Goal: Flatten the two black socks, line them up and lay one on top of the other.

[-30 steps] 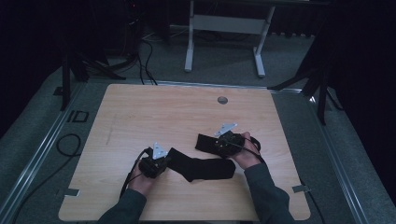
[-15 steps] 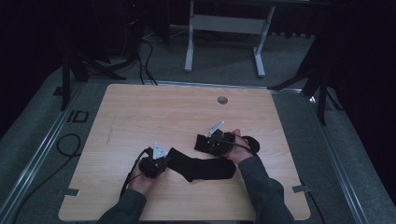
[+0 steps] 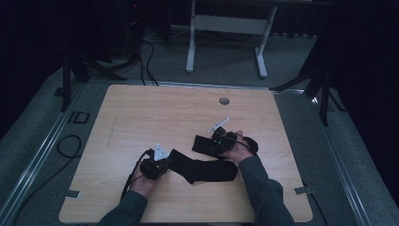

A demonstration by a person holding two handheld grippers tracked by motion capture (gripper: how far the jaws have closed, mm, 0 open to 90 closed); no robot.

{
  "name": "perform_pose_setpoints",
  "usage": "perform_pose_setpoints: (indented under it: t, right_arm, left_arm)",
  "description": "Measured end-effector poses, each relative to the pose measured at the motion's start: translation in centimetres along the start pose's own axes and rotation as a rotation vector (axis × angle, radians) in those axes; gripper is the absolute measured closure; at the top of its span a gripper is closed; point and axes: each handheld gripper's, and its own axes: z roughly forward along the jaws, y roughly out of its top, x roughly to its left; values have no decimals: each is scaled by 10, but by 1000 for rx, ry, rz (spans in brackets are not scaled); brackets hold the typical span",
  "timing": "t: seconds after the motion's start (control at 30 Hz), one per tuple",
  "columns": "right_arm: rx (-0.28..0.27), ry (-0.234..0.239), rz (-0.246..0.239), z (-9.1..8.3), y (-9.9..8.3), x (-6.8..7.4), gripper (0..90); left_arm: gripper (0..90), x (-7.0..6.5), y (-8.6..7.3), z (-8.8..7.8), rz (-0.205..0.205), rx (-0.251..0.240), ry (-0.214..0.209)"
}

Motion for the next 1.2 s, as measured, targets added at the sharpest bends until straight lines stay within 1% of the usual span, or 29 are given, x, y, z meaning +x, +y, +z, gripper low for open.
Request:
perform_pose_setpoints:
  t: [0.1,0.33,0.4,0.47,0.53,0.63,0.7,0.8,0.87,1.1,1.2]
  right_arm:
    - [-4,-18,28,0,2,-1,565]
    - [-2,-53,100,1,5,-5,804]
    - [-8,-50,137,1,5,-7,830]
    - [-26,-30,187,1,4,-11,837]
    - [-38,-10,226,1,2,-13,840]
    - [-45,-8,235,-1,1,-12,840]
    - [-61,-19,226,-5,1,-9,840]
    - [-83,-21,215,-13,1,-6,840]
    - [-107,-18,206,-21,0,-4,840]
    - [-186,-14,199,-52,-3,1,839]
    - [-220,-31,182,-66,-5,3,839]
  left_arm:
    - [899,0,0,0,0,0,1]
    - [899,0,0,0,0,-1,0]
    - [899,0,0,0,0,-1,2]
    - [899,0,0,0,0,-1,2]
    - [898,0,0,0,0,-1,1]
    - [898,0,0,0,-1,-1,0]
    - [897,0,0,0,-1,-1,0]
    - [895,0,0,0,0,0,2]
    - [894,-1,0,0,0,-1,3]
    - [884,-2,0,0,4,2,7]
    - [885,-1,0,0,3,2,6]
